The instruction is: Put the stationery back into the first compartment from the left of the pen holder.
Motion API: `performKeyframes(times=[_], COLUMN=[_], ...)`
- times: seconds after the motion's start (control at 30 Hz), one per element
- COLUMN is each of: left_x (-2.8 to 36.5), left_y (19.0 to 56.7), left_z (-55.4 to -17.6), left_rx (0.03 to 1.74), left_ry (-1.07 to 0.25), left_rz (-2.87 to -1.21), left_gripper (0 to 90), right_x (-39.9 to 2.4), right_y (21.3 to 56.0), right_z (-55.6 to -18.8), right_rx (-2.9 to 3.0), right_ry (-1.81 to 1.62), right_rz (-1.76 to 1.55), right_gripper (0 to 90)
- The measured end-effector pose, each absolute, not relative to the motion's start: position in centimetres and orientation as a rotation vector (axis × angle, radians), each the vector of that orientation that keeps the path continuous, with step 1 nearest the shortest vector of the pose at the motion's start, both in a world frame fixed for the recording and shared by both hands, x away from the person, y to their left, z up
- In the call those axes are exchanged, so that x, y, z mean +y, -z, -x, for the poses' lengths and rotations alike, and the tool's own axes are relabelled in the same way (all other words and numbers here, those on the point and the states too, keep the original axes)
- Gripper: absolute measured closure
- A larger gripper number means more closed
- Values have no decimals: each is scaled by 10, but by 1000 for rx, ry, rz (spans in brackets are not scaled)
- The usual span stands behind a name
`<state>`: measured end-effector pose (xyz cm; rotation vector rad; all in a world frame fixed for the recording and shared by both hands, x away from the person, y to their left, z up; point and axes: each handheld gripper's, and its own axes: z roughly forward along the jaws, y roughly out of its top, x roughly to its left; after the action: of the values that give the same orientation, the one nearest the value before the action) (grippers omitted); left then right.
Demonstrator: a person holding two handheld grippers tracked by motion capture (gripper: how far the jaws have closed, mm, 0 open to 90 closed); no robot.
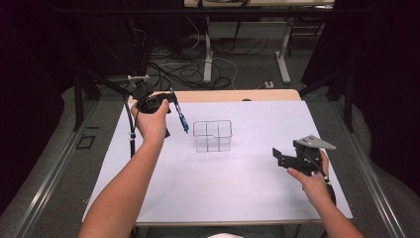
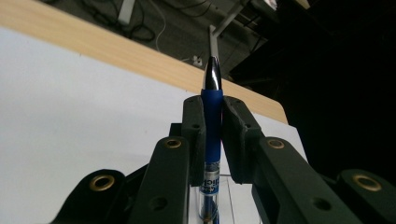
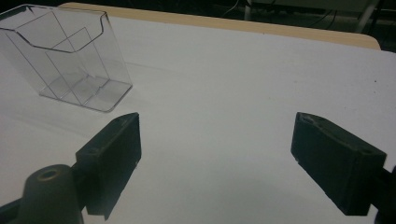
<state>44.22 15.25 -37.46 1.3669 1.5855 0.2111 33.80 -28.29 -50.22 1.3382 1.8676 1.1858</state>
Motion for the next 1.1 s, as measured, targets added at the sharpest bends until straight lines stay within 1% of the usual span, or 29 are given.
performKeyframes(times=[0.1, 0.33, 0.43, 0.47, 0.73, 1.1], left_x=[147, 130, 125, 122, 105, 96], left_y=[375, 379, 381, 382, 392, 406], left_z=[-438, -433, -433, -433, -432, -449], left_rx=[1513, 1431, 1423, 1421, 1387, 1419], left_ry=[-279, -358, -349, -355, -378, -419], left_rz=[-1411, -1454, -1470, -1454, -1490, -1470], left_gripper=[801, 802, 802, 801, 801, 801], right_x=[-283, -283, -283, -283, -283, -284], right_y=[502, 501, 500, 500, 501, 502], right_z=[-338, -338, -337, -337, -338, -339], right_rx=[1873, 1863, 1856, 1845, 1879, 1893], right_ry=[-1185, -1191, -1186, -1183, -1181, -1183], right_rz=[-1332, -1316, -1314, -1304, -1323, -1326], right_gripper=[160, 160, 159, 159, 154, 154])
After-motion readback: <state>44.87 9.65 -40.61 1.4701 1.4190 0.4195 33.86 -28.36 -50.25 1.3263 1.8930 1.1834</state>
